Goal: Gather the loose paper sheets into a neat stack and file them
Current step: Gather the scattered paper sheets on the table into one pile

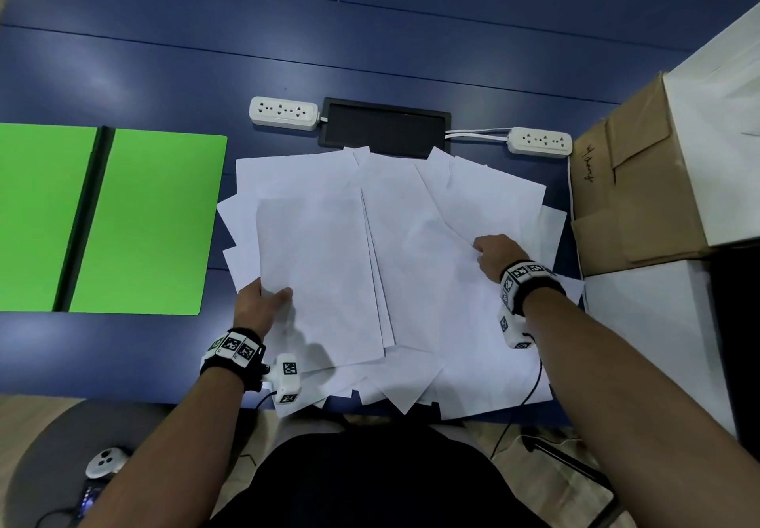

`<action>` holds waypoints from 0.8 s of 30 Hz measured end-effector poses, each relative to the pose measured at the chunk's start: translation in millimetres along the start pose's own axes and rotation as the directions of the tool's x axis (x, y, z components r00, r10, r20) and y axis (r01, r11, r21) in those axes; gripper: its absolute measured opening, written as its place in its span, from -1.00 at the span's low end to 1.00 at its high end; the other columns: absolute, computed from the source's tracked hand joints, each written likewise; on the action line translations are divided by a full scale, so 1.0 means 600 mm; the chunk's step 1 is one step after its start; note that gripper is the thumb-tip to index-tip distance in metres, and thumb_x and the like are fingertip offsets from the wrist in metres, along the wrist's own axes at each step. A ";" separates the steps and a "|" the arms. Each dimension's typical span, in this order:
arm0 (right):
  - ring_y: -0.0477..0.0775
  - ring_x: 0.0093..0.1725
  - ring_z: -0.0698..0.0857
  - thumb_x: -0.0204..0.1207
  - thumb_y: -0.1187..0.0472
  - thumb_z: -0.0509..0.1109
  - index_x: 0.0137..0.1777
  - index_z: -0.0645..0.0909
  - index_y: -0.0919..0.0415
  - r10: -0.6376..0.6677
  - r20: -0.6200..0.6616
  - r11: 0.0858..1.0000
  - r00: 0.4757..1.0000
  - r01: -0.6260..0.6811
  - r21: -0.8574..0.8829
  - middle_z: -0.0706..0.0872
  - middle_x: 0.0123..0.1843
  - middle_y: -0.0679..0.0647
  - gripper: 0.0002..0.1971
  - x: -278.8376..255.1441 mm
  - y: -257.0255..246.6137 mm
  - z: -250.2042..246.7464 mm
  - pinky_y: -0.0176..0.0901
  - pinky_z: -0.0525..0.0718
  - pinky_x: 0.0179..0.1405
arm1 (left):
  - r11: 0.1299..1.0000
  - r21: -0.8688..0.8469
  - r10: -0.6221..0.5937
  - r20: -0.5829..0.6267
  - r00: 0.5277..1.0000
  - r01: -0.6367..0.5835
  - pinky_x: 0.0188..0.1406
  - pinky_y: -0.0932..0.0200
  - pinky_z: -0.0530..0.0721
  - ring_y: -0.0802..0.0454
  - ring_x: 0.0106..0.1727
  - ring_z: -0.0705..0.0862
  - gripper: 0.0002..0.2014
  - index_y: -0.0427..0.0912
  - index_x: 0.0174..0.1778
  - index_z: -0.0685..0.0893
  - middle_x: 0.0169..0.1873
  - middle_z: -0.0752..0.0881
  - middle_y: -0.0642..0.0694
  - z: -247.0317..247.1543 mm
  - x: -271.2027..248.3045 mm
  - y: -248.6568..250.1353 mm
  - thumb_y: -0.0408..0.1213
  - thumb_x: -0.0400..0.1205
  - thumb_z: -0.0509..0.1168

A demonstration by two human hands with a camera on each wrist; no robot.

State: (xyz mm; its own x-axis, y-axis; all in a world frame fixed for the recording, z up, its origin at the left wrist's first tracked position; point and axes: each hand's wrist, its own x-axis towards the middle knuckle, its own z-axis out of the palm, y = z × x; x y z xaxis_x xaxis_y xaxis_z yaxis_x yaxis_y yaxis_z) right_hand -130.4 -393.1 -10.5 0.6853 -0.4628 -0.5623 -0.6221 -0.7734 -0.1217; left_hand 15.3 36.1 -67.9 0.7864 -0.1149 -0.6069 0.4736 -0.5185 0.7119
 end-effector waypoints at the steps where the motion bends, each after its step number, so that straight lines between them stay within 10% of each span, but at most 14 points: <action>1: 0.37 0.04 0.71 0.59 0.37 0.23 0.06 0.63 0.26 0.039 -0.069 0.998 0.997 -0.035 0.060 0.74 0.12 0.34 -0.84 0.002 0.001 -0.006 -0.04 0.64 -0.08 | 1.000 -0.001 -0.001 -0.003 1.000 0.001 0.19 -0.31 0.79 -0.29 0.07 0.83 -0.77 -0.20 0.15 0.78 0.02 0.86 -0.23 -0.001 0.000 0.000 -0.34 0.59 0.52; 5: 0.42 0.07 0.69 0.54 0.48 0.22 0.02 0.50 0.35 0.240 -0.288 0.954 0.927 -0.169 0.250 0.71 0.08 0.36 -0.88 0.011 -0.010 -0.031 -0.02 0.54 -0.15 | 1.000 0.002 -0.006 -0.005 1.000 0.006 0.17 -0.35 0.79 -0.28 0.06 0.84 -0.72 -0.19 0.15 0.79 0.01 0.87 -0.22 -0.008 -0.002 -0.007 -0.25 0.53 0.53; 11: 0.41 0.42 0.57 0.59 0.39 0.22 0.48 0.39 0.37 0.310 -0.116 0.907 0.944 -0.257 0.335 0.55 0.43 0.37 -0.56 0.018 -0.085 0.004 0.10 0.56 0.34 | 1.000 0.007 -0.010 -0.009 1.000 0.010 0.18 -0.31 0.79 -0.29 0.08 0.83 -0.74 -0.24 0.18 0.79 0.03 0.86 -0.24 -0.008 -0.007 -0.009 -0.34 0.58 0.52; 17: 0.33 0.27 0.69 0.54 0.31 0.40 0.44 0.40 0.36 0.403 0.037 0.767 0.914 -0.360 0.531 0.66 0.33 0.30 -0.51 0.009 -0.134 0.024 -0.12 0.55 -0.05 | 1.000 -0.005 -0.027 -0.003 1.000 0.027 0.19 -0.31 0.79 -0.28 0.07 0.83 -0.72 -0.25 0.20 0.78 0.04 0.86 -0.25 -0.007 -0.008 -0.004 -0.40 0.57 0.52; 24: 0.31 0.28 0.73 0.54 0.29 0.45 0.32 0.65 0.39 0.445 -0.066 0.707 0.893 -0.305 0.639 0.75 0.30 0.31 -0.64 -0.023 -0.099 -0.015 -0.09 0.64 0.14 | 0.997 -0.048 -0.063 -0.012 0.998 0.063 0.19 -0.33 0.78 -0.34 0.10 0.82 -0.75 -0.17 0.16 0.76 0.04 0.85 -0.25 -0.004 -0.009 0.004 -0.41 0.57 0.51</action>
State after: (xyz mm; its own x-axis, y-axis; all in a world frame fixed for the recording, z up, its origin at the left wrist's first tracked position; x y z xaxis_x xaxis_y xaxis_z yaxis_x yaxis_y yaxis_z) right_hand -99.5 -344.7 11.9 0.3602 -0.7860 -0.5024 -0.8903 -0.1288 -0.4368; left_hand 12.8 37.4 -62.2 0.7596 -0.0716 -0.6464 0.5404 -0.4836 0.6886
